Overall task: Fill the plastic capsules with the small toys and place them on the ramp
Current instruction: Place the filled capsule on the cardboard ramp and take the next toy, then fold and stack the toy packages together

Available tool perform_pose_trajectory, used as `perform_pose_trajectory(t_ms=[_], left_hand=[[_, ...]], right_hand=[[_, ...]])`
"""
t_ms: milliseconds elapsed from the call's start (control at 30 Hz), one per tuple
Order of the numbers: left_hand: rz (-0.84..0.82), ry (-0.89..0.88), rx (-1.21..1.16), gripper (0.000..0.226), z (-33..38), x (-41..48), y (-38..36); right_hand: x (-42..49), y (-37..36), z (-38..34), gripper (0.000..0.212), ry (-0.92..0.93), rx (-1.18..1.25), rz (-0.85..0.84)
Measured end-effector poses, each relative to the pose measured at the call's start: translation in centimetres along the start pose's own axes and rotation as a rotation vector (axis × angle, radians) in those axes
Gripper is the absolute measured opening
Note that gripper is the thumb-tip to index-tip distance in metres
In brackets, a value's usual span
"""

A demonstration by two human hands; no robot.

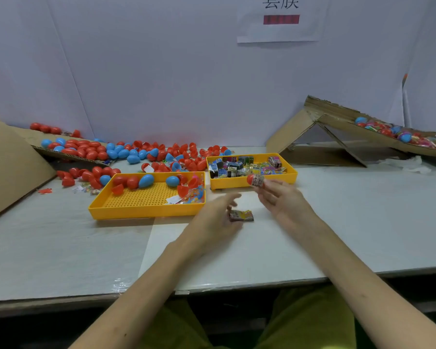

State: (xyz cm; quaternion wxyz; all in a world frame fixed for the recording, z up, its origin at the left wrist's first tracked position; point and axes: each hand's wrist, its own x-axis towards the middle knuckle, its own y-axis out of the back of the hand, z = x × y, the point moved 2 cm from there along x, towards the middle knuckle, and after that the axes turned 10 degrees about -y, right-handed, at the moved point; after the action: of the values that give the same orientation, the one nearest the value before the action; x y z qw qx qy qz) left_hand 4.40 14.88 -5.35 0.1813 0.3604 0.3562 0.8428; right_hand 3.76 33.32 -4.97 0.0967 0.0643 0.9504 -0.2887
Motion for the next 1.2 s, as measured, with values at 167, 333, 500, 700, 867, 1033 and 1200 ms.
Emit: perform_pose_trajectory(t_ms=[167, 333, 500, 700, 867, 1033, 1200], left_hand=[[-0.030, 0.015, 0.034, 0.041, -0.4, 0.1, 0.1], [-0.043, 0.028, 0.028, 0.039, -0.2, 0.4, 0.0], [-0.037, 0.054, 0.016, 0.040, -0.1, 0.3, -0.1], [-0.002, 0.051, -0.008, 0.036, -0.3, 0.3, -0.2], [0.010, 0.054, -0.037, 0.041, -0.3, 0.5, -0.1], [0.004, 0.038, -0.036, 0.044, -0.2, 0.4, 0.0], [-0.004, 0.040, -0.021, 0.041, -0.1, 0.2, 0.0]], right_hand=[[0.5, 0.2, -0.3, 0.012, -0.252, 0.131, 0.022], [2.2, -2.1, -10.0, 0.022, -0.032, 0.199, 0.015], [3.6, -3.7, -16.6, 0.040, 0.091, 0.096, 0.115], [1.0, -2.2, -3.1, 0.014, 0.099, -1.067, 0.090], [-0.5, 0.1, 0.2, 0.010, 0.149, -1.204, 0.056], [-0.6, 0.0, 0.8, 0.013, 0.191, -1.153, 0.044], [-0.5, 0.3, 0.6, 0.017, 0.232, -1.115, 0.075]])
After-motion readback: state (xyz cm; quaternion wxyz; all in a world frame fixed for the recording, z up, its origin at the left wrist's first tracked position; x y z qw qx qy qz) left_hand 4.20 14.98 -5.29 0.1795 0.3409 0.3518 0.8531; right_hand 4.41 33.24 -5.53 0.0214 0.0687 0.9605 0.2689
